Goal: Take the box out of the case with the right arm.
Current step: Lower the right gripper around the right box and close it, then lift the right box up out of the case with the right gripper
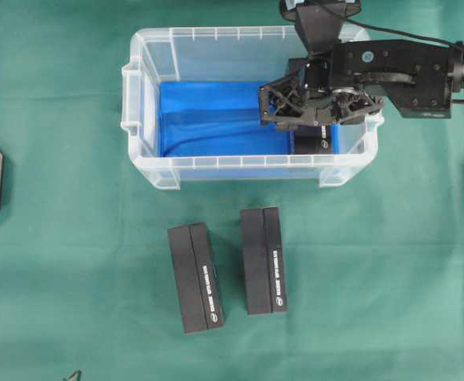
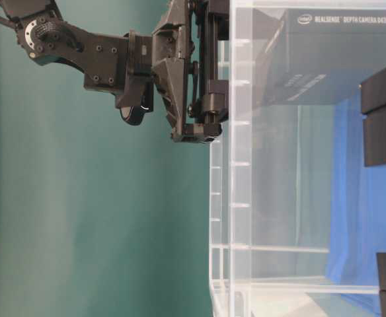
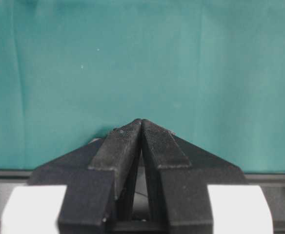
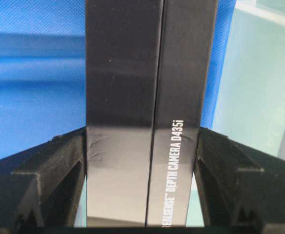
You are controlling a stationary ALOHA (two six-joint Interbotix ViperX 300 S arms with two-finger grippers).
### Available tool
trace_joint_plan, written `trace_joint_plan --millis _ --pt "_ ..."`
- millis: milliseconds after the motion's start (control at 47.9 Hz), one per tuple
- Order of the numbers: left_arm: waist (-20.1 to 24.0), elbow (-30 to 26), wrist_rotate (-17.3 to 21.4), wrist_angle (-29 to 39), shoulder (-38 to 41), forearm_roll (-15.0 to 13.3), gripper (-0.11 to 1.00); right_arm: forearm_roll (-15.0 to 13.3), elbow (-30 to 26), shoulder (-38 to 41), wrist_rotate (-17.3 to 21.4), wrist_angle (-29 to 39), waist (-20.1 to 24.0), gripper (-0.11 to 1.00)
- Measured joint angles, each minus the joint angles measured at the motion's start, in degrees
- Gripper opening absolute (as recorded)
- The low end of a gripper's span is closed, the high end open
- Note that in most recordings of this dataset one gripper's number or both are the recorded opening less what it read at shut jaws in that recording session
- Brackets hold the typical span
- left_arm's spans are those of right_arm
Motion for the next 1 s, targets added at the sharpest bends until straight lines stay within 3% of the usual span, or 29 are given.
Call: trace_joint_plan --millis 418,1002 --pt "0.0 0.0 0.0 0.0 0.0 0.0 0.02 -0.3 -2.1 0.1 0.4 2.5 0.2 0.65" --pt "0.0 0.0 0.2 0.0 0.0 0.0 0.02 -4.6 -16.9 -6.0 0.3 24.9 3.2 0.65"
